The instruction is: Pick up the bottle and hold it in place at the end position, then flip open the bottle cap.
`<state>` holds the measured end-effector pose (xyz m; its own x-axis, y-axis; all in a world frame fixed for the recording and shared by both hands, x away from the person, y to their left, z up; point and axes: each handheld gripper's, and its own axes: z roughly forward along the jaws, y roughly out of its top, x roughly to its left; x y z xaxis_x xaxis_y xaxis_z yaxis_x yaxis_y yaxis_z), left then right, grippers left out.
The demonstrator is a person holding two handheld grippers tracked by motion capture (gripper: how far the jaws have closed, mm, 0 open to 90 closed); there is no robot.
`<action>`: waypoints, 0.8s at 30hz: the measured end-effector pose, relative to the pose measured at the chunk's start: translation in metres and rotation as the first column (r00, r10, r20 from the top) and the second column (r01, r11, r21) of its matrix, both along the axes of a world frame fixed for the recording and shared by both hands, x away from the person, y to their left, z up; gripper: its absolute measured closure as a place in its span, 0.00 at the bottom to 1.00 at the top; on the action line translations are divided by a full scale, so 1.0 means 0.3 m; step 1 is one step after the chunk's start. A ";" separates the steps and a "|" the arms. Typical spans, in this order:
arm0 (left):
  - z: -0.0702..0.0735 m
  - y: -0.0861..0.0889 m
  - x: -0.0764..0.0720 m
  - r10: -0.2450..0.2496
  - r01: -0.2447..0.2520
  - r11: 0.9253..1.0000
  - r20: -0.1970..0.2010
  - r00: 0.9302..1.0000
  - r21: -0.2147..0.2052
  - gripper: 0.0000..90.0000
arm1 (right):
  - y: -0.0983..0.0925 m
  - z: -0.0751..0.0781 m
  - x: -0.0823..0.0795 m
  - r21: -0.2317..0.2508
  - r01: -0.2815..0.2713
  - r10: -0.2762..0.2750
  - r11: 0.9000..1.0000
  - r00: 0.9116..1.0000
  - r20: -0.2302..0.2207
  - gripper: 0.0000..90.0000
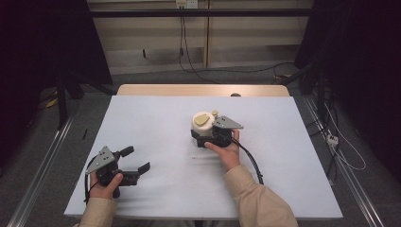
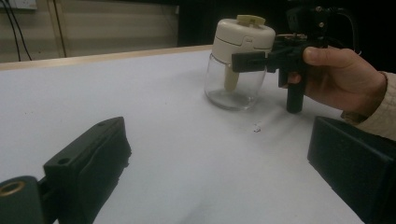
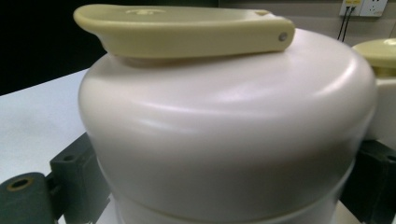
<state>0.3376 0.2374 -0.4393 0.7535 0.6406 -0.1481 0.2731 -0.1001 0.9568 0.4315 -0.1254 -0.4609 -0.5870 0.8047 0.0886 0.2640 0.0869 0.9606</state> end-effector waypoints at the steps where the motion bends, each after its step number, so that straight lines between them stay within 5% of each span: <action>1: -0.001 -0.001 -0.001 0.005 -0.005 1.000 -0.002 1.000 -0.002 0.05 | 0.000 -0.001 0.000 0.000 0.000 0.000 1.000 1.000 0.002 0.07; 24: 0.022 -0.066 0.047 0.024 -0.024 0.999 0.001 1.000 -0.027 0.04 | -0.002 0.000 0.002 -0.005 -0.010 0.010 1.000 1.000 -0.004 0.07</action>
